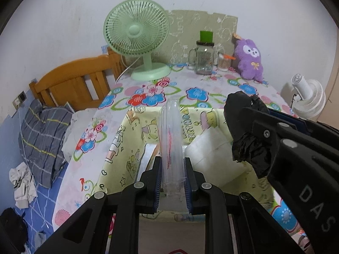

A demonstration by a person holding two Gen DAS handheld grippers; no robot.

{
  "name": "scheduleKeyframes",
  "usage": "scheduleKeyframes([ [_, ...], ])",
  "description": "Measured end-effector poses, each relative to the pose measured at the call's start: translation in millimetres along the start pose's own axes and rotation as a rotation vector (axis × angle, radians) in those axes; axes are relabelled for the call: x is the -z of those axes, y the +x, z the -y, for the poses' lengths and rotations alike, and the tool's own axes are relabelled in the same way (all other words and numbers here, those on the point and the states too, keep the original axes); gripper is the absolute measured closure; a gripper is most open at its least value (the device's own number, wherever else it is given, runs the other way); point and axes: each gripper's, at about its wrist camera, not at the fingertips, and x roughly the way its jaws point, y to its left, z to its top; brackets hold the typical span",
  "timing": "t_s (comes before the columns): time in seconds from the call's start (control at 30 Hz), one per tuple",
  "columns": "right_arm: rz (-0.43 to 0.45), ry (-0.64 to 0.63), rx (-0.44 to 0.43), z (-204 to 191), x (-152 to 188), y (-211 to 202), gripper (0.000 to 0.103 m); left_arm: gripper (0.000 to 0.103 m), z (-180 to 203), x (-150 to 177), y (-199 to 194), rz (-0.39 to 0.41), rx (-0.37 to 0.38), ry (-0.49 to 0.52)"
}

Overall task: Organize soft objects
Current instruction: 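Carry the clear bag and black cloth over the yellow-green box with both grippers, then open the left gripper to drop the clear bag while the right drops the black cloth into the box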

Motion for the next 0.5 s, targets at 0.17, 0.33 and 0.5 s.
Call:
scheduleKeyframes([
  [0.17, -0.025, -0.001, -0.002, -3.1, 0.5, 14.3, 0.082, 0.085, -6.1, 3.1, 12.9, -0.02, -0.009, -0.005],
  [0.33, -0.048, 0.002, -0.015, -6.1, 0.7, 26.8, 0.082, 0.082, -12.1, 1.5, 17.8, -0.008, -0.034, -0.002],
  [0.5, -0.068, -0.002, -0.036, -12.6, 0.9, 38.0, 0.082, 0.068, -20.4, -0.2, 21.8, 0.008, -0.074, -0.006],
])
